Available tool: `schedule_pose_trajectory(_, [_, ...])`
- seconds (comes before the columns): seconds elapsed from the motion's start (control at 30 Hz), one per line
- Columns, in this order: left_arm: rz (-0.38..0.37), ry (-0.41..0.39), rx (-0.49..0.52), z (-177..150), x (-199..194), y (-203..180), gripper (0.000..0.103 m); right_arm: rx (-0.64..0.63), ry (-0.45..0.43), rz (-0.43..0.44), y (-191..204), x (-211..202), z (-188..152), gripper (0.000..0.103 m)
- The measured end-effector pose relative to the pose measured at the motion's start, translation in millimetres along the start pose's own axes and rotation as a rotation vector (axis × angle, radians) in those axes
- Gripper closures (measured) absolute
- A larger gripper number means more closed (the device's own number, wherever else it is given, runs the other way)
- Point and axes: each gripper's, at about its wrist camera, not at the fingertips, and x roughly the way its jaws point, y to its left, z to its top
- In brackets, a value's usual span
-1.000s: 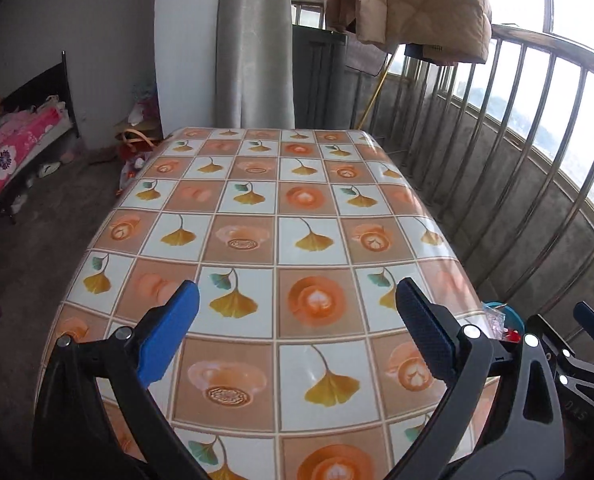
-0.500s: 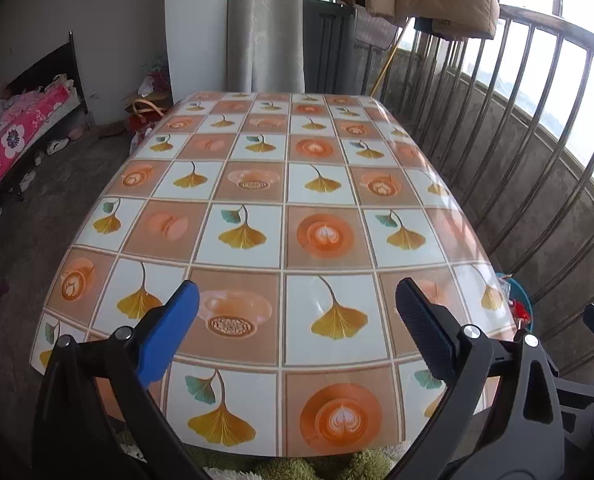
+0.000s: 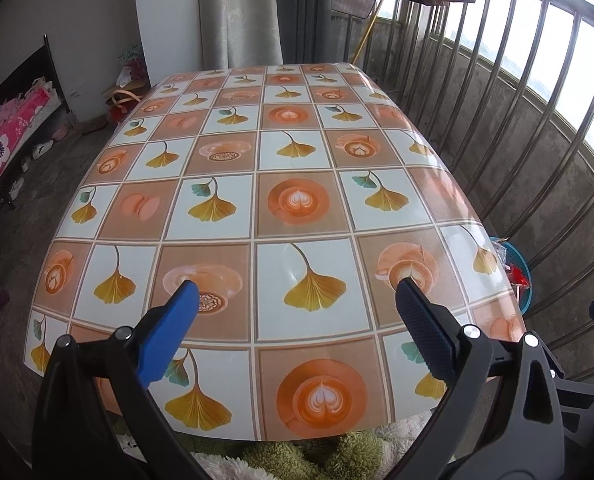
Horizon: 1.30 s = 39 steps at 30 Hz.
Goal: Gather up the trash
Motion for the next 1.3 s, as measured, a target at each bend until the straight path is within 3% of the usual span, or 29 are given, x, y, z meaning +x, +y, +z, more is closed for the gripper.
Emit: schedule_pose_trajectory(1.3, [0.014,0.036,0.048,-2.5,2.9,-8.9,0.009,0.027,0.027,0.034,-8.2,4.3,-0.7,0.006])
